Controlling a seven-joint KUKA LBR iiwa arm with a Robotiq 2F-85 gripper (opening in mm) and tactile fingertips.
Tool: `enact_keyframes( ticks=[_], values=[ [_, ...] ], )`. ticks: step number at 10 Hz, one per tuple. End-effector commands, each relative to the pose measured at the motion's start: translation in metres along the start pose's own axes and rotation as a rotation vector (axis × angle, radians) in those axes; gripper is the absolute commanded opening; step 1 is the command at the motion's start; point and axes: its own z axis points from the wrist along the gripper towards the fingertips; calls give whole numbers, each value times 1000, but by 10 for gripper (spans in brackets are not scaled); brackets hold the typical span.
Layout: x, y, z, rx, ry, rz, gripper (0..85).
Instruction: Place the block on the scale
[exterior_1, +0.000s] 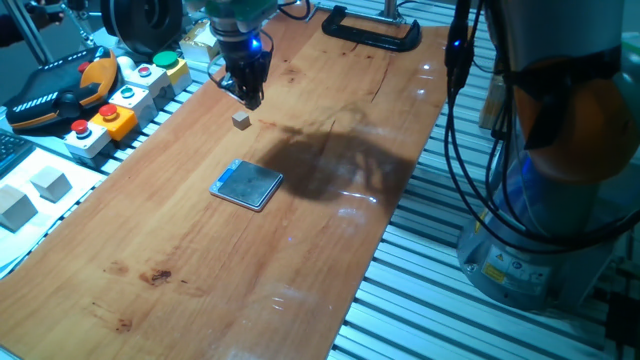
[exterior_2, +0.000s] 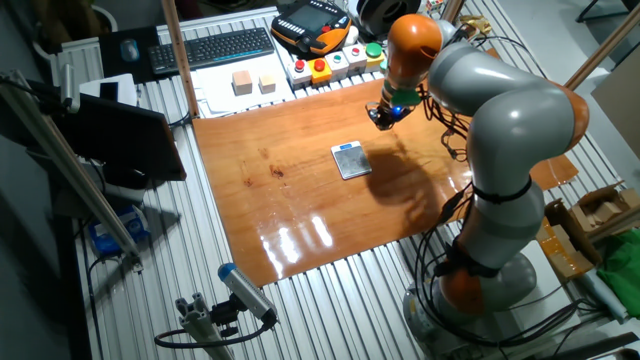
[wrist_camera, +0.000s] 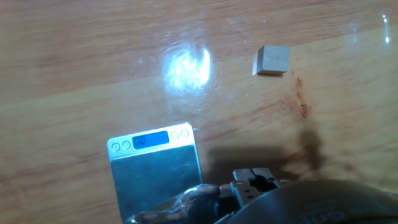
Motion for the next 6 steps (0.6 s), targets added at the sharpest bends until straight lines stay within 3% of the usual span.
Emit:
enact_keyframes(
  ticks=[1,6],
  values=[
    [-1,0,1,-2,2,-1,7],
    [-12,-9,12,-22,13,5,7]
  ],
)
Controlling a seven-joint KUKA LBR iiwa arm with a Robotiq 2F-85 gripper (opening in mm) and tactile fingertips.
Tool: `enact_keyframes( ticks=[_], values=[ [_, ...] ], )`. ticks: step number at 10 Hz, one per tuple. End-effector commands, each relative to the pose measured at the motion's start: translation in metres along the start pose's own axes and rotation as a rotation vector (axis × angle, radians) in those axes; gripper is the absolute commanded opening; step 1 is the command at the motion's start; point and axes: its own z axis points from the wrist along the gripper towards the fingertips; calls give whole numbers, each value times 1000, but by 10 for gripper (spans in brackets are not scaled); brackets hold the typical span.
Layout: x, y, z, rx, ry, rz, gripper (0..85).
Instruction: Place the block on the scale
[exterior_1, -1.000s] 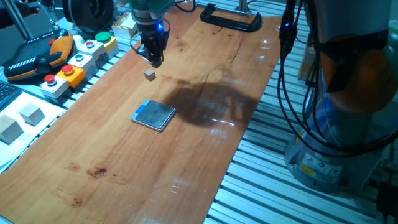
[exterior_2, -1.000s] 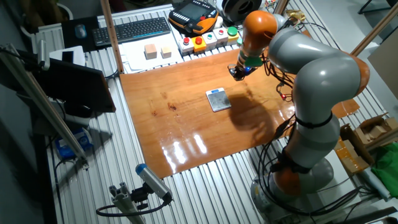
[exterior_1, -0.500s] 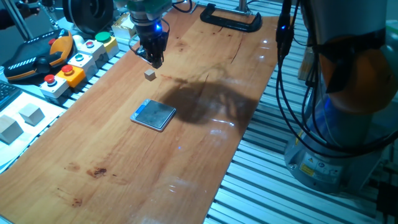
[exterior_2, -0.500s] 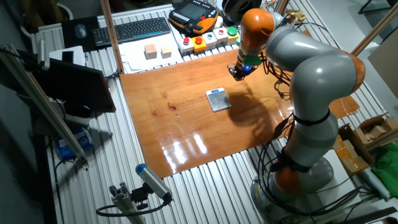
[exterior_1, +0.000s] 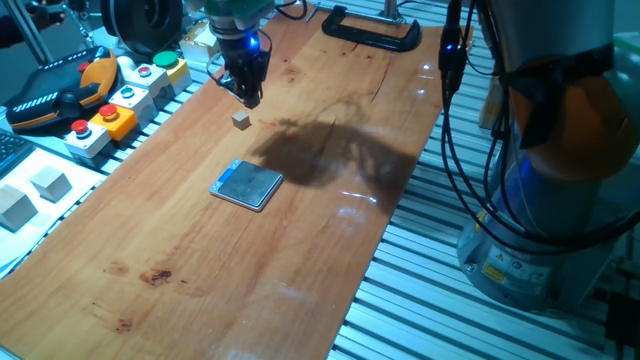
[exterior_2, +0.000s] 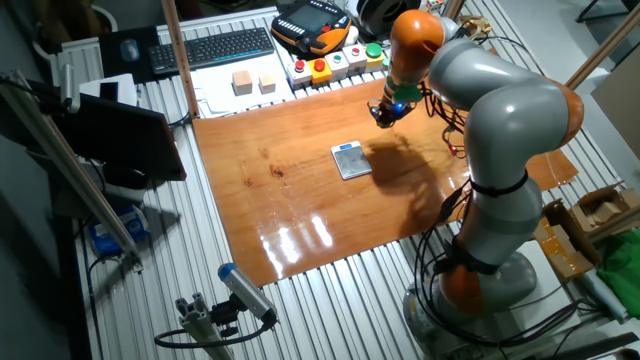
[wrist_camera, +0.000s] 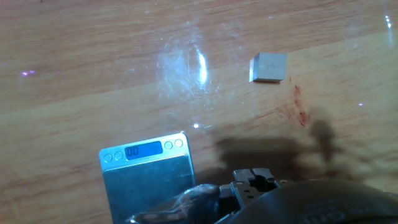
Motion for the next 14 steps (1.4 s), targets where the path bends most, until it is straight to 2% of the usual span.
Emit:
enact_keyframes(
  ticks=[1,5,7,10,12,14],
  values=[
    [0,-1,2,0,-2,0,7],
    [0,-2,2,12,4,-31,7],
    [0,-2,2,34,-10,-31,7],
    [0,-2,2,35,-26,-22,7],
    [0,-2,2,4,-22,17,7],
    [0,-2,3,0,-22,-2,7]
  ],
)
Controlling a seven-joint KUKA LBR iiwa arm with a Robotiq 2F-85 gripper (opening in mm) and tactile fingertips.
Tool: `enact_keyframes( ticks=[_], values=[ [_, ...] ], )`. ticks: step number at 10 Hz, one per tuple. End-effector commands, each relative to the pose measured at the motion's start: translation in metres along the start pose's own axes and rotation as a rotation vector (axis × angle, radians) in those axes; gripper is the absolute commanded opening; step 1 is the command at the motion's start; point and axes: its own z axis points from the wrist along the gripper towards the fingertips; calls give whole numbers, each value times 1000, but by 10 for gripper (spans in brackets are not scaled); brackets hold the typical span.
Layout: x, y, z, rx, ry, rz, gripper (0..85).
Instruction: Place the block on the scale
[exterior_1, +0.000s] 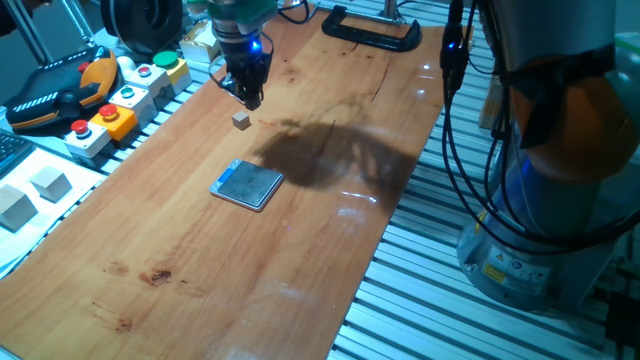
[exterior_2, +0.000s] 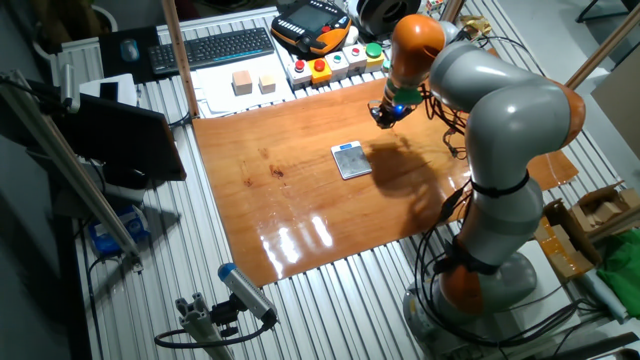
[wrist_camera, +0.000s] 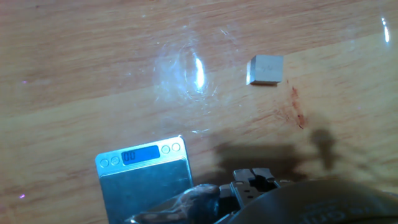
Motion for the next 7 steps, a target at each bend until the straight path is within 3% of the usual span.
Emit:
enact_keyframes(
  ticks=[1,2,3,6,7],
  values=[
    [-2,-3,2,1,-6,-8,7],
    [-5,-4,5,0,-12,-22,7],
    [-8,-5,7,4,-13,-11,73],
    [-16,-9,14,3,-29,15,547],
    [-19,-11,17,5,-35,36,597]
  ],
)
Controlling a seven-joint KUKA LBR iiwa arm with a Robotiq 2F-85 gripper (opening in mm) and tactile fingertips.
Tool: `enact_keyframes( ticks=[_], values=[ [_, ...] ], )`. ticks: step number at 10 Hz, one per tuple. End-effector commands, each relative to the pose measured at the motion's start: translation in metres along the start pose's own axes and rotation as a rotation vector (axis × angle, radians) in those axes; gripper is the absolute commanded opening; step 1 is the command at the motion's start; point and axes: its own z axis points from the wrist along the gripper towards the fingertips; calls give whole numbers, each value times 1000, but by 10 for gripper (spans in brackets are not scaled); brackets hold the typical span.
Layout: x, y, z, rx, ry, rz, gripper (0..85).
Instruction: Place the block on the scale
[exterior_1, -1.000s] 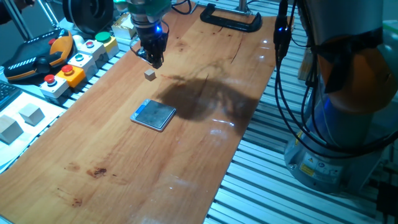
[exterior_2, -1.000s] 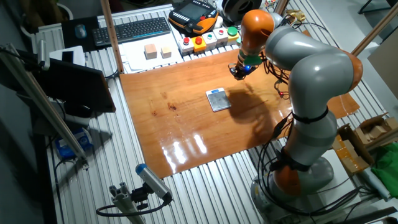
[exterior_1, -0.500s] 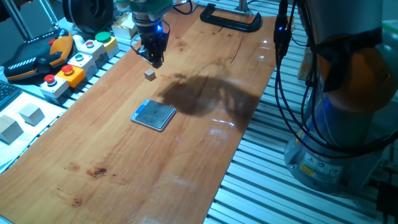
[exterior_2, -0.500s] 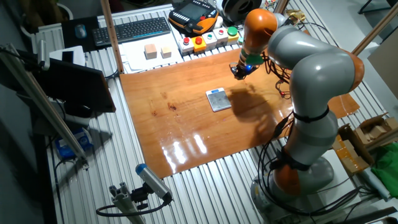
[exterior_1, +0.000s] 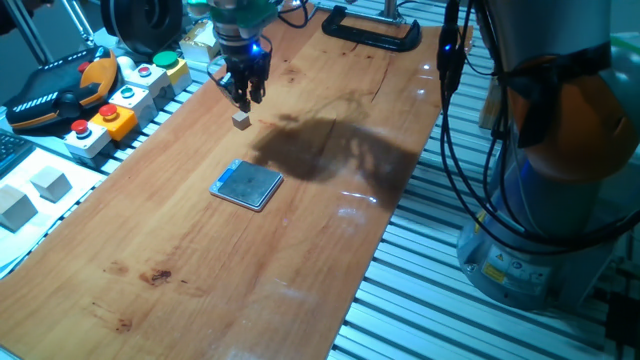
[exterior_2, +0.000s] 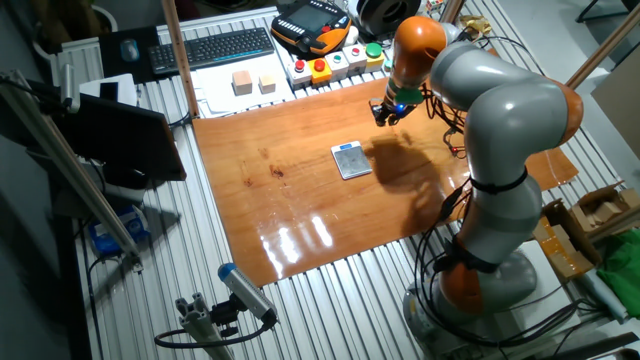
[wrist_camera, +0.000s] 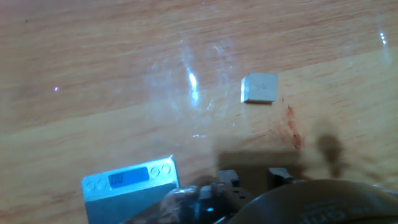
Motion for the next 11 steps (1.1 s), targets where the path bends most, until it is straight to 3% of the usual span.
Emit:
enact_keyframes(
  ticks=[1,4,9,11],
  values=[
    [-3,0,4,6,-1,9,637],
    [-12,-5,19,19,2,20,700],
    [-28,-14,52,12,-2,13,663],
    [-32,-15,56,9,6,7,670]
  ],
)
